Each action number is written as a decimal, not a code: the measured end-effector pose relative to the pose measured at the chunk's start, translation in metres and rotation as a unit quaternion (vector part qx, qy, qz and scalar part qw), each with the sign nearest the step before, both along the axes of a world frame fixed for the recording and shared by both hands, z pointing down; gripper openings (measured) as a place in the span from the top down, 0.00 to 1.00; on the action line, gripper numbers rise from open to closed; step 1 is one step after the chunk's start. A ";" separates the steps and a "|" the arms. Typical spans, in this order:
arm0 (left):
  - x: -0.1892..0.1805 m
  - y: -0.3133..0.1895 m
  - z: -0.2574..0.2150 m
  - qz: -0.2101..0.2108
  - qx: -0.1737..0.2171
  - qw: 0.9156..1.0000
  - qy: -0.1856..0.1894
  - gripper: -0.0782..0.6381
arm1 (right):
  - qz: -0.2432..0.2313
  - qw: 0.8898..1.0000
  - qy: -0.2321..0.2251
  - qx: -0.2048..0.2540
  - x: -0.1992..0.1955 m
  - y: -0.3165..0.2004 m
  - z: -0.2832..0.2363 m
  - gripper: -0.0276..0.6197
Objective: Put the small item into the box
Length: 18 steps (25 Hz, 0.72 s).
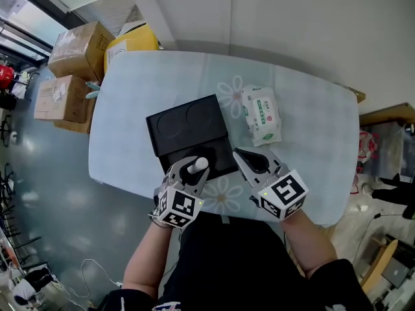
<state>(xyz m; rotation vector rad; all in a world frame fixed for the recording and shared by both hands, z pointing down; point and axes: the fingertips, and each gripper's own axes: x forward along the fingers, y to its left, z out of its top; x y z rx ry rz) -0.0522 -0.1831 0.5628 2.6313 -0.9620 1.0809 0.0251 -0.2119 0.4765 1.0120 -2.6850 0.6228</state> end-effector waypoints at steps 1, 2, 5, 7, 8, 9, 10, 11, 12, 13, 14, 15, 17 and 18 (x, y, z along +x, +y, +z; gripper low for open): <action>-0.001 0.000 0.005 0.005 -0.005 1.000 -0.005 0.69 | 0.003 1.000 0.000 -0.003 0.000 -0.001 0.002 0.94; -0.002 0.000 0.010 0.009 -0.011 1.000 -0.011 0.69 | 0.007 1.000 0.000 -0.005 0.000 -0.002 0.004 0.94; -0.005 0.000 0.024 0.022 -0.023 0.999 -0.036 0.69 | 0.014 1.000 0.002 -0.012 0.001 -0.003 0.008 0.94; -0.007 0.000 0.033 0.031 -0.031 0.997 -0.056 0.69 | 0.020 1.000 0.002 -0.015 0.001 -0.004 0.010 0.94; -0.007 0.000 0.037 0.036 -0.035 0.997 -0.065 0.69 | 0.022 1.000 0.003 -0.017 0.002 -0.004 0.011 0.94; -0.007 0.000 0.041 0.041 -0.038 0.996 -0.074 0.69 | 0.025 1.000 0.004 -0.019 0.003 -0.005 0.012 0.94; -0.007 -0.001 0.045 0.046 -0.041 0.995 -0.082 0.69 | 0.028 0.999 0.004 -0.021 0.004 -0.005 0.013 0.94; -0.006 -0.001 0.048 0.051 -0.045 0.994 -0.090 0.69 | 0.031 0.999 0.005 -0.023 0.006 -0.006 0.014 0.94; -0.005 -0.001 0.052 0.057 -0.048 0.993 -0.096 0.69 | 0.034 0.999 0.005 -0.025 0.007 -0.006 0.016 0.94; -0.003 -0.001 0.055 0.063 -0.052 0.992 -0.100 0.69 | 0.037 0.999 0.005 -0.026 0.009 -0.007 0.018 0.94; -0.001 0.000 0.058 0.069 -0.057 0.991 -0.103 0.69 | 0.041 0.999 0.006 -0.028 0.011 -0.008 0.020 0.94; 0.000 0.001 0.061 0.074 -0.062 0.990 -0.106 0.69 | 0.044 0.999 0.006 -0.030 0.013 -0.008 0.021 0.94; 0.001 0.002 0.067 0.081 -0.070 0.988 -0.113 0.69 | 0.051 0.998 0.006 -0.033 0.017 -0.010 0.024 0.94; 0.002 0.001 0.070 0.084 -0.074 0.987 -0.117 0.69 | 0.054 0.998 0.006 -0.034 0.018 -0.011 0.025 0.94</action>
